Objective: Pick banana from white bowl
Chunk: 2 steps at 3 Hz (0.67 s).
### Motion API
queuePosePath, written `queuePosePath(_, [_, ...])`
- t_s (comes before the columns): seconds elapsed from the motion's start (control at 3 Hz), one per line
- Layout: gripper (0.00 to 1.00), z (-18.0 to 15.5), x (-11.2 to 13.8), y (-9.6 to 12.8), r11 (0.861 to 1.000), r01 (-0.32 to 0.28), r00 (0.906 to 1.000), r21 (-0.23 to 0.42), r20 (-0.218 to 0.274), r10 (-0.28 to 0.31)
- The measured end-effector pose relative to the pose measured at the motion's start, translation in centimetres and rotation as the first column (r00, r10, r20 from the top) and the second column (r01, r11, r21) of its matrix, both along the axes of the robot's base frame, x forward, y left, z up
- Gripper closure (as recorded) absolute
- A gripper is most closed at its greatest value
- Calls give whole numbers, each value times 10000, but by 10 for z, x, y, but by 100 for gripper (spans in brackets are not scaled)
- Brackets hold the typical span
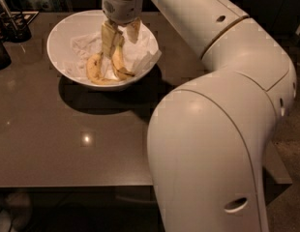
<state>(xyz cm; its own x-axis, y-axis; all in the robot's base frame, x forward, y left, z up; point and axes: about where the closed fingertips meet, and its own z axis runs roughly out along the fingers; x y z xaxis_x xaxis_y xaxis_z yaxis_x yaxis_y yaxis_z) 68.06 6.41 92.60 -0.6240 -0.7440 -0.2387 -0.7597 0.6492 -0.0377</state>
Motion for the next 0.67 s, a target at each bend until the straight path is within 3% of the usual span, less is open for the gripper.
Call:
queuePosePath(0.33, [47,-15,6,4,10000,12,9997,-67,-250,-14])
queuePosePath(0.67, [45,-31,10,6,9998,17,9986,-178,-537,-26])
